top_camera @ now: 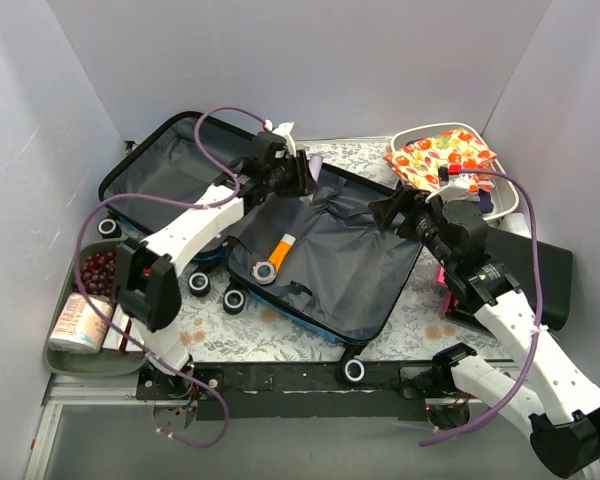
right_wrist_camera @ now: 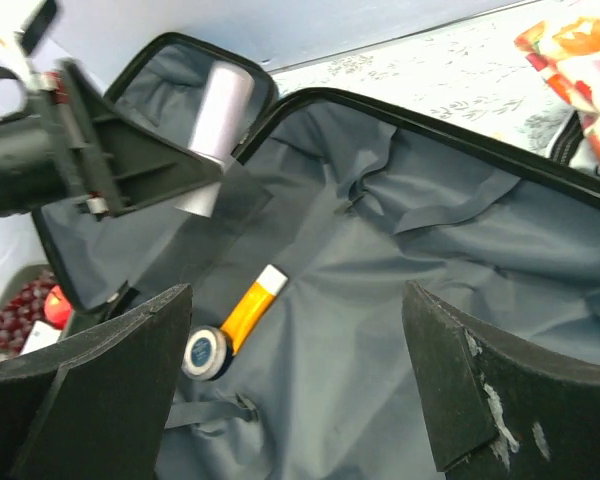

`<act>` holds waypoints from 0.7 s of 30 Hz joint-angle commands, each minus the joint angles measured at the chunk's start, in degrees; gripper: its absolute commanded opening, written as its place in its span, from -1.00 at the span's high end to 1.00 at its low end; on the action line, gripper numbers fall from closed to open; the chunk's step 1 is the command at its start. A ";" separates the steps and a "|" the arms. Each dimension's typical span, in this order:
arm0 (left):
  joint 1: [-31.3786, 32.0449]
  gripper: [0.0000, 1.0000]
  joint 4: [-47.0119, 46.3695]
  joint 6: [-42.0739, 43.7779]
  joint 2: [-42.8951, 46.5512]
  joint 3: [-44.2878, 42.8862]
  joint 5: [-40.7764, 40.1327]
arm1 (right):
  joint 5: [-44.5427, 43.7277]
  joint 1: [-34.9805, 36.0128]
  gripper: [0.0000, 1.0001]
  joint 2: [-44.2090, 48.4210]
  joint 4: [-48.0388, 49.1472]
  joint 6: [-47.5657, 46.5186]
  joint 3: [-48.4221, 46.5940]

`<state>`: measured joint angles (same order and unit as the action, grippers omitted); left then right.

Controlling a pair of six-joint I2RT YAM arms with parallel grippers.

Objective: Open, take out, and arrange the luggage

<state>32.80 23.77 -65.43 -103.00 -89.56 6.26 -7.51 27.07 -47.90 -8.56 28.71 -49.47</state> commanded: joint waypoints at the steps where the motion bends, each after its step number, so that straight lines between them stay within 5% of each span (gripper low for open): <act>1: 0.69 1.00 -9.70 -4.88 8.51 5.26 7.61 | 2.76 0.00 -0.82 -0.18 6.00 7.23 -1.06; 11: 5.87 1.00 -16.03 -7.17 17.30 12.65 16.41 | 7.07 0.00 -0.81 -2.63 16.90 18.48 1.57; 21: 10.09 1.00 -19.46 -7.43 19.77 15.03 17.73 | 8.12 0.00 -0.77 -8.61 9.87 21.39 -1.85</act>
<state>42.30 9.19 -72.44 -87.35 -74.50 22.24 0.38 27.07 -55.64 1.32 48.03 -48.34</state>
